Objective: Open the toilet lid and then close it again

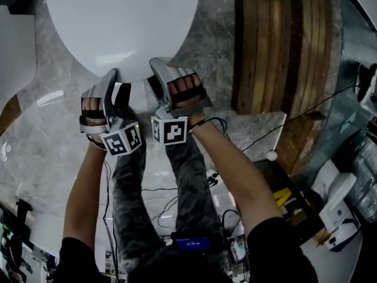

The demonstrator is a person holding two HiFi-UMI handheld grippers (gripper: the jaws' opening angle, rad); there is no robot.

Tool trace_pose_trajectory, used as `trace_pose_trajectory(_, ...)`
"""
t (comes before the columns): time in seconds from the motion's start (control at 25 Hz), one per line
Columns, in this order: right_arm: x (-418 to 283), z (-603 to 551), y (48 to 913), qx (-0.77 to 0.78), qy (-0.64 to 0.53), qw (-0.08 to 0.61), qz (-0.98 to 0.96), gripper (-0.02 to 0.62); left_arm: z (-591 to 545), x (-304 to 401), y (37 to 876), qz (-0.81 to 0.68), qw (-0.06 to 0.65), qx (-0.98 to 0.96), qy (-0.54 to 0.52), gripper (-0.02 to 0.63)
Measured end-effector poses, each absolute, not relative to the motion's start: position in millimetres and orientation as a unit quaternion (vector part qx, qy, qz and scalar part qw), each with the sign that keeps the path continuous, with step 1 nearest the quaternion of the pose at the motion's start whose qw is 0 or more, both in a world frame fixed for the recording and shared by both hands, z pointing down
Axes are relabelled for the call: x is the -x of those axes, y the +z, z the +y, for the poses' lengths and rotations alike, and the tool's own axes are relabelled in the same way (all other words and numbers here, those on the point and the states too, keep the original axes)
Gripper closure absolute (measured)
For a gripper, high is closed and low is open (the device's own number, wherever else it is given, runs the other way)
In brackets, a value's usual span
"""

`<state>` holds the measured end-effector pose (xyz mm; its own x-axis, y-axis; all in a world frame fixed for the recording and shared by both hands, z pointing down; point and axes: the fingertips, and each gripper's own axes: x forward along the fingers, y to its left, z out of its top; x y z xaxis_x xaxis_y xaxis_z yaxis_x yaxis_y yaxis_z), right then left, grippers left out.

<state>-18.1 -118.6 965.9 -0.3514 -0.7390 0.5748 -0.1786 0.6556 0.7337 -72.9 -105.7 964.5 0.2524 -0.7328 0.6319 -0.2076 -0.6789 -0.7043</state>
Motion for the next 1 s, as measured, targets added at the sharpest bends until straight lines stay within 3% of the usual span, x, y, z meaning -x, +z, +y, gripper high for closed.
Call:
trace_pose_trajectory(0.48,17.5,-107.8,890.5,-0.265,-0.257,0.471,-0.801,0.272,-93.9,72.7,886.4,0.309,0.244,0.785,-0.478,0.318)
trace_pose_trajectory(1.0,28.9,-132.2,698.0,-0.237,-0.286,0.423,-0.826,0.279,-123.6,75.0,699.9,0.339,0.276,0.796,-0.420,0.322)
